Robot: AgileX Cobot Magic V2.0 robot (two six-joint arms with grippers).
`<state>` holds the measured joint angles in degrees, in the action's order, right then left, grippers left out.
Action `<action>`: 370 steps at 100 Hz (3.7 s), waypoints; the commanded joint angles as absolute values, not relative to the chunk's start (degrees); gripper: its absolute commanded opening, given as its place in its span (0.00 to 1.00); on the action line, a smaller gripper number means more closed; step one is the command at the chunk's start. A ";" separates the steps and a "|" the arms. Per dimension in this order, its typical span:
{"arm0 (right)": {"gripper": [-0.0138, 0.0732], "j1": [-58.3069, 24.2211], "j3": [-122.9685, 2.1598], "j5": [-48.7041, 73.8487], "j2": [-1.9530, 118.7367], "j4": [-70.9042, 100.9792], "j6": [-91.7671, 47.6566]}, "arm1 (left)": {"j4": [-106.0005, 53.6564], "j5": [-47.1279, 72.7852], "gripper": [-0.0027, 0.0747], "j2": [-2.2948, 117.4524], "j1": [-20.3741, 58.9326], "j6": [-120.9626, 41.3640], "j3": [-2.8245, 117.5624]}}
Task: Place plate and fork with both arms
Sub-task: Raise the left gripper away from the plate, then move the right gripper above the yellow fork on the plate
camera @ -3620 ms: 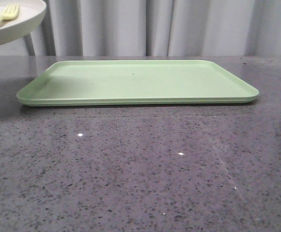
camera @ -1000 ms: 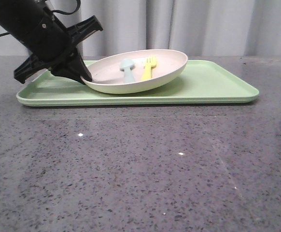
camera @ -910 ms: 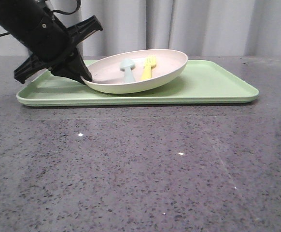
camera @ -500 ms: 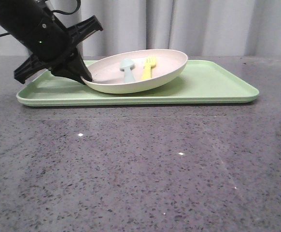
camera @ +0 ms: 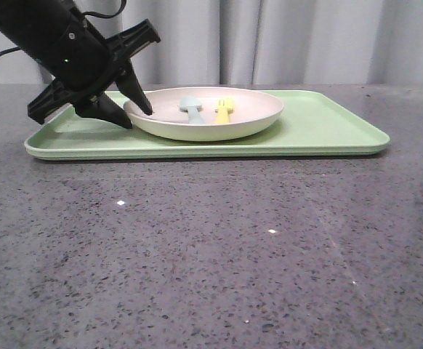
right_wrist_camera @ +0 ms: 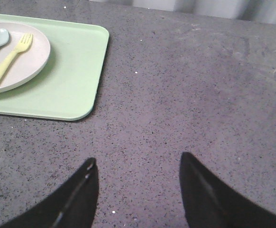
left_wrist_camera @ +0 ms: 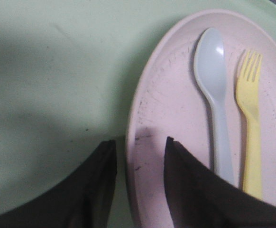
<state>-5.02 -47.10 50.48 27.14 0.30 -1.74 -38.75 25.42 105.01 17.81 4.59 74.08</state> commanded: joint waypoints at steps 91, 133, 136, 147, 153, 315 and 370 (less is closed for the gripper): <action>0.62 -4.56 -48.44 46.66 28.07 0.00 -1.89 | -23.98 32.03 0.70 90.39 16.93 4.19 79.99; 0.62 -4.56 -48.44 46.71 28.07 0.00 -1.89 | 6.90 41.02 0.70 74.41 16.93 15.66 77.81; 0.62 -4.56 -48.44 46.71 28.07 0.00 -1.89 | 8.57 41.42 0.70 72.85 16.93 16.24 77.22; 0.62 -4.56 -48.44 46.71 28.07 0.00 -1.89 | 11.76 42.27 0.70 68.10 16.93 16.85 74.36; 0.62 -4.56 -48.44 46.71 28.07 0.00 -1.89 | 12.27 42.27 0.70 65.49 16.93 16.85 72.05; 0.62 -10.09 -68.58 46.85 56.53 17.93 -7.39 | 26.18 43.59 0.70 34.16 16.93 33.29 37.03; 0.62 -31.08 -99.48 51.44 92.10 -6.76 18.44 | 26.18 43.59 0.70 34.16 16.93 33.29 37.03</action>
<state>-28.79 -93.52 52.40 89.99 0.98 12.41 24.79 46.80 34.11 16.97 32.49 35.39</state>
